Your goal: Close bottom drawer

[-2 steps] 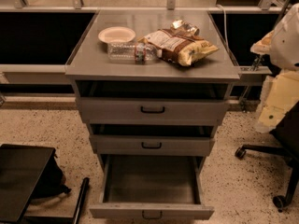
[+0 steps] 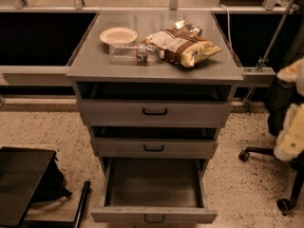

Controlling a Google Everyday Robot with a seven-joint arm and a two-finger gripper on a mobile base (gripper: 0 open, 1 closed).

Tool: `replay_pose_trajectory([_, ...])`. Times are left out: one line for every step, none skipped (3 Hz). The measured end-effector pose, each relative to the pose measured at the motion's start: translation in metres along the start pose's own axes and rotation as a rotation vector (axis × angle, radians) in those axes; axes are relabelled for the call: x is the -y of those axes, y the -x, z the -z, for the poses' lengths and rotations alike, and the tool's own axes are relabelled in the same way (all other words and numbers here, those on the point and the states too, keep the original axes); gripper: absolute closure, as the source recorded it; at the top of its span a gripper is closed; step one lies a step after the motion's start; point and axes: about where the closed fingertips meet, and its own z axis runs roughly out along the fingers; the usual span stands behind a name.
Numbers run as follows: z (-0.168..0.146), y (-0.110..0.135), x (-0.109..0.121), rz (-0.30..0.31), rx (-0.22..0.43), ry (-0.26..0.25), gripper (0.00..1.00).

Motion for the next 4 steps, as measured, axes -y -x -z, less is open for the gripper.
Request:
replay_pose_trajectory([-0.035, -0.071, -0.022, -0.141, 0.024, 0.045, 0.0])
replay_pose_trajectory([-0.069, -0.111, -0.034, -0.196, 0.112, 0.118, 0.0])
replay_pose_trajectory([-0.069, -0.111, -0.034, -0.196, 0.112, 0.118, 0.0])
replay_pose_trajectory([-0.099, -0.128, -0.038, -0.208, 0.19, 0.139, 0.0])
